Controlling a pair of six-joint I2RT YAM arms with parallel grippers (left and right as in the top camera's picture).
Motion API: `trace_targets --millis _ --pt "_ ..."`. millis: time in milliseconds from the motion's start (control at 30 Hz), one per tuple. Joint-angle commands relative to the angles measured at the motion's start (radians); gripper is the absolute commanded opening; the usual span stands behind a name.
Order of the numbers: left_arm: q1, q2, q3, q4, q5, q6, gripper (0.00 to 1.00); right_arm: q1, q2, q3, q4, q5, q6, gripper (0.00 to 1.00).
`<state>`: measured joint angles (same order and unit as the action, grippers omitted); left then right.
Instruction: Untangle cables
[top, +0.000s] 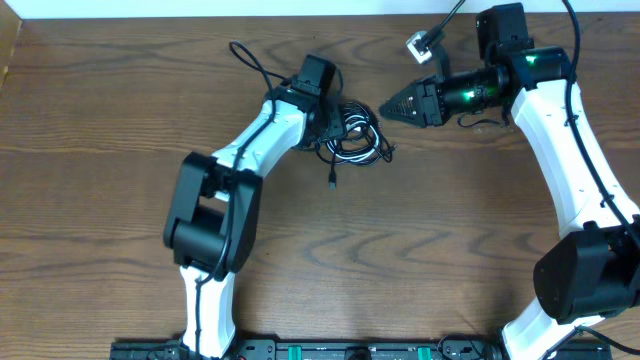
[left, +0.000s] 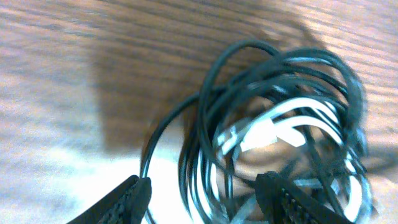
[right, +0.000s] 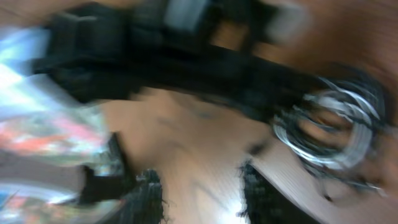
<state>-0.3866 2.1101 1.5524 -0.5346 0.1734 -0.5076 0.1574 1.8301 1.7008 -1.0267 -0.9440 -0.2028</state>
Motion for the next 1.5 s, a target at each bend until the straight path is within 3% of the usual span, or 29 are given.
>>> trace_targets --millis 0,167,300,433,567,933,1200,1300,1467 --pt "0.007 -0.064 -0.007 -0.043 -0.013 0.025 0.61 0.022 0.005 0.003 -0.019 0.296 0.082 0.47" --pt "0.007 -0.064 -0.007 -0.121 -0.013 0.025 0.61 0.089 0.005 -0.007 -0.024 0.543 0.142 0.55" --pt "-0.002 -0.057 -0.01 -0.138 -0.009 0.025 0.62 0.136 0.005 -0.043 -0.007 0.607 0.179 0.57" --pt "-0.013 -0.054 -0.01 -0.15 0.079 0.024 0.62 0.155 0.005 -0.109 0.026 0.744 0.364 0.54" --pt "-0.024 -0.054 -0.01 -0.134 0.141 -0.025 0.61 0.13 0.005 -0.198 0.078 0.897 0.444 0.55" --pt "-0.161 -0.005 -0.01 0.006 0.098 -0.265 0.6 -0.047 0.005 -0.369 0.248 0.747 0.472 0.55" --pt "-0.217 0.028 -0.01 0.049 0.042 -0.273 0.6 -0.045 0.005 -0.377 0.268 0.747 0.471 0.59" --pt "-0.222 0.028 -0.01 0.03 0.02 -0.272 0.45 -0.045 0.005 -0.377 0.269 0.747 0.471 0.59" --pt "-0.218 0.027 -0.01 0.011 0.02 -0.272 0.11 -0.044 0.005 -0.377 0.269 0.746 0.472 0.59"
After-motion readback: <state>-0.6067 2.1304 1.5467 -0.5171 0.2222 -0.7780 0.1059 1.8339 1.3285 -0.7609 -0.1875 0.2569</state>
